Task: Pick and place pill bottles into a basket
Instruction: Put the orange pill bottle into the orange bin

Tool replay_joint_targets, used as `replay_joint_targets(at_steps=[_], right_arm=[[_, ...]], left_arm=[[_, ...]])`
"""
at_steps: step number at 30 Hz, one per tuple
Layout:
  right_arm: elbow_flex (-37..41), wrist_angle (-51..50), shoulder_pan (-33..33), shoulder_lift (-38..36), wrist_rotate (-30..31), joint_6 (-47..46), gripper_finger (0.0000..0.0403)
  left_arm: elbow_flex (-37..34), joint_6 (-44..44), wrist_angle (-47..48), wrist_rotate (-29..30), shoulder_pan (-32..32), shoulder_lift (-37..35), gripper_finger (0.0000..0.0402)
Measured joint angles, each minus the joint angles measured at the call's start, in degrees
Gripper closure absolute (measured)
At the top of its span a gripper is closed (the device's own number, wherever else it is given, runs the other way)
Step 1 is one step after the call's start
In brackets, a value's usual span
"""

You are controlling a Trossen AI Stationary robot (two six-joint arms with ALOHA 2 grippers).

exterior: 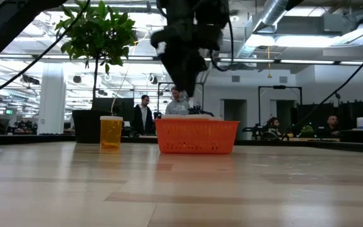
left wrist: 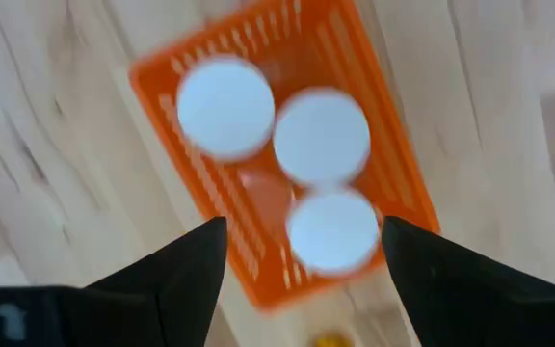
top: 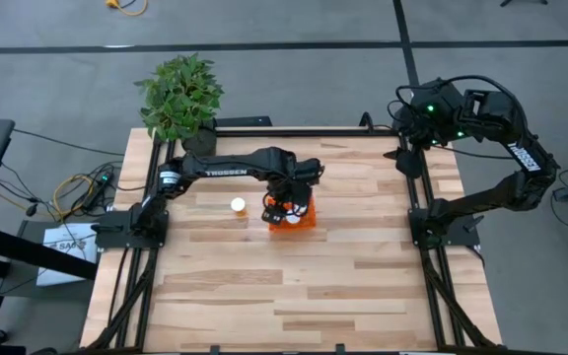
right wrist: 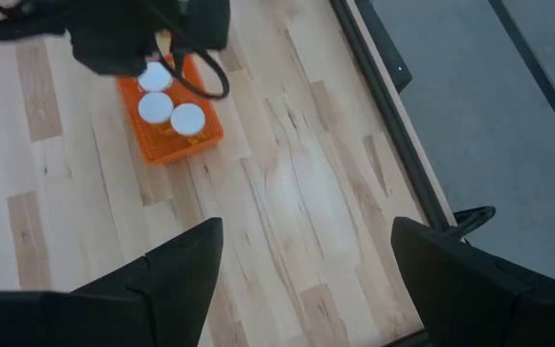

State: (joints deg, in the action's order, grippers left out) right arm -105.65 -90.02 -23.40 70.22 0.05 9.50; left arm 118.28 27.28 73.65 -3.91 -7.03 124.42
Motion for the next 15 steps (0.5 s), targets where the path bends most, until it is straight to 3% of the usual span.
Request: replay_joint_targets(at_steps=[8,15], right_arm=[[0.0,0.0,0.0,0.0,0.0,1.5,0.0107],[0.0,0.0,0.1,0.0,-0.2,-0.6,0.0107]], left_arm=[[-0.1,-7.1,10.9,0.2,0.0,-5.4,0.0136],[-6.7,-15.5,8.7,-0.1,0.0,-13.8,0.0136]])
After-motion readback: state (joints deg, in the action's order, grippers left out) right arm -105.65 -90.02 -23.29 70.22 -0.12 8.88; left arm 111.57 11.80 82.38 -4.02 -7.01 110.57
